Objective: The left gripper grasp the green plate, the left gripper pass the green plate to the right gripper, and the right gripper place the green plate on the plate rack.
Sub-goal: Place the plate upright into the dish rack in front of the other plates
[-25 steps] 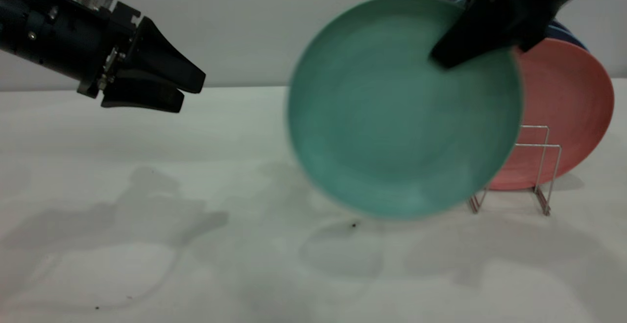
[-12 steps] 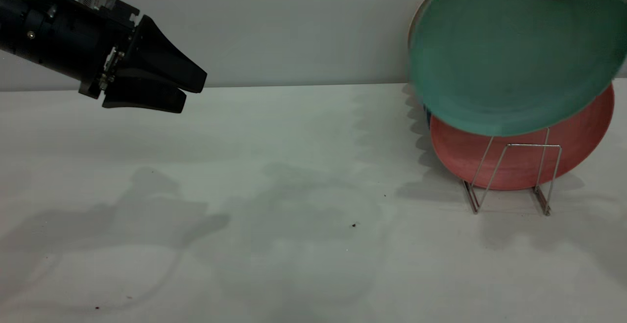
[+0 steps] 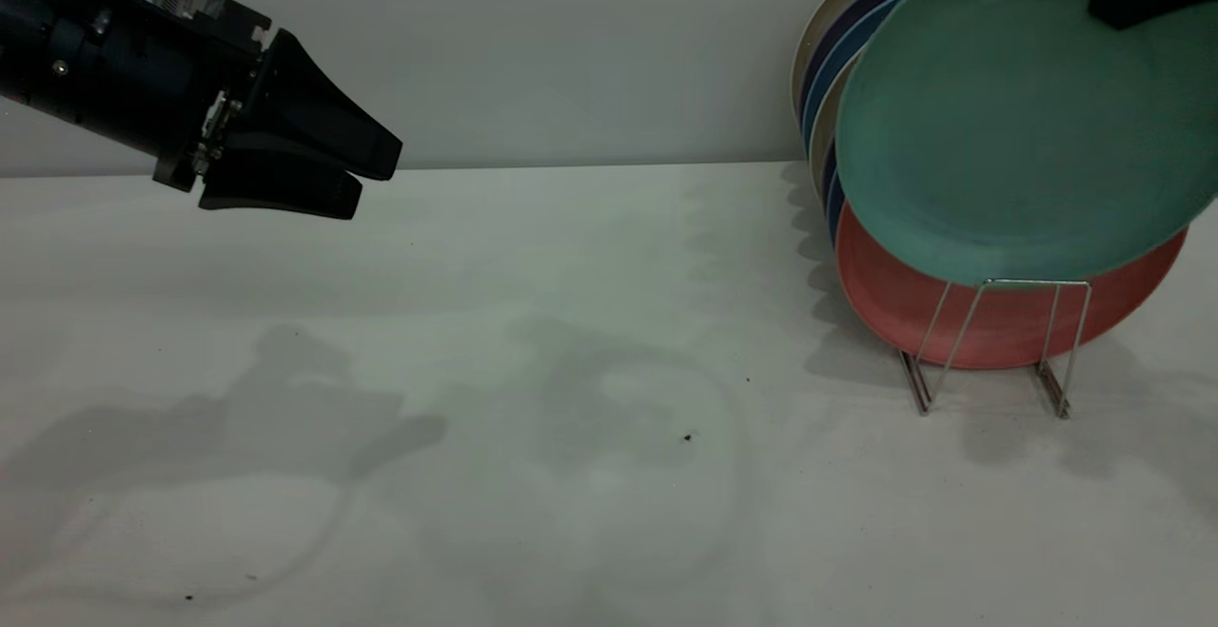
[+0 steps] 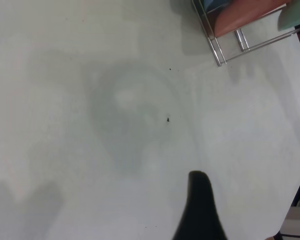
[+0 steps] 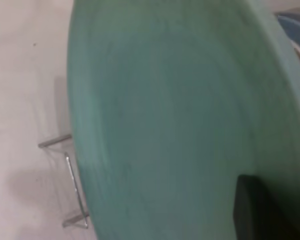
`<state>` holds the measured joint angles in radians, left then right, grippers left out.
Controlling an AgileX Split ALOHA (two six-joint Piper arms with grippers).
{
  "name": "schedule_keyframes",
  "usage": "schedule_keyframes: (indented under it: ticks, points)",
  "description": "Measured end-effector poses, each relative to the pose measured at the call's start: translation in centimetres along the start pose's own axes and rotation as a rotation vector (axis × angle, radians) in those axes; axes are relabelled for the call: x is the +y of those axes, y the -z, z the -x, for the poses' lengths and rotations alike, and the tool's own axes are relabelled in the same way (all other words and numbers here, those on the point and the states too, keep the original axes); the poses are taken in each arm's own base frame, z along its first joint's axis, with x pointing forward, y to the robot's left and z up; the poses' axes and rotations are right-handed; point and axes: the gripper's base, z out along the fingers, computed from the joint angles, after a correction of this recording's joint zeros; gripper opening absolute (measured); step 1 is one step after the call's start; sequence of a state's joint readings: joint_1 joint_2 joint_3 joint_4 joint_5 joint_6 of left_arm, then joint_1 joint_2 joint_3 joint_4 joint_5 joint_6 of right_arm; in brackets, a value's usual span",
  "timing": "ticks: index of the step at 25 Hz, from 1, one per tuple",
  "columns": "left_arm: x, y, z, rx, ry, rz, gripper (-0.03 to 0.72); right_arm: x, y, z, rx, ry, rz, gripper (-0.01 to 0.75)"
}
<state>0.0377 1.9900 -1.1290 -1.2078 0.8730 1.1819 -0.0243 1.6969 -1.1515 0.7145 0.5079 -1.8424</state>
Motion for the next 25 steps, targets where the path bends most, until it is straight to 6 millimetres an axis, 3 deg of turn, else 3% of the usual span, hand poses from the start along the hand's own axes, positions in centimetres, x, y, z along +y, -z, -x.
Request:
schedule_keyframes:
  ticks: [11, 20, 25]
  points:
    - [0.0, 0.0, 0.0, 0.000, 0.000, 0.000, 0.589, 0.1, -0.5, -0.3, 0.007, -0.019, 0.014, 0.115]
    - [0.0, 0.0, 0.0, 0.000, 0.003, 0.000, 0.589, 0.8, -0.5, -0.2, -0.009, -0.083, 0.082, 0.337]
    - [-0.1, 0.0, 0.0, 0.003, 0.002, -0.009, 0.589, 1.8, 0.9, 1.0, -0.067, -0.163, 0.206, 0.362]
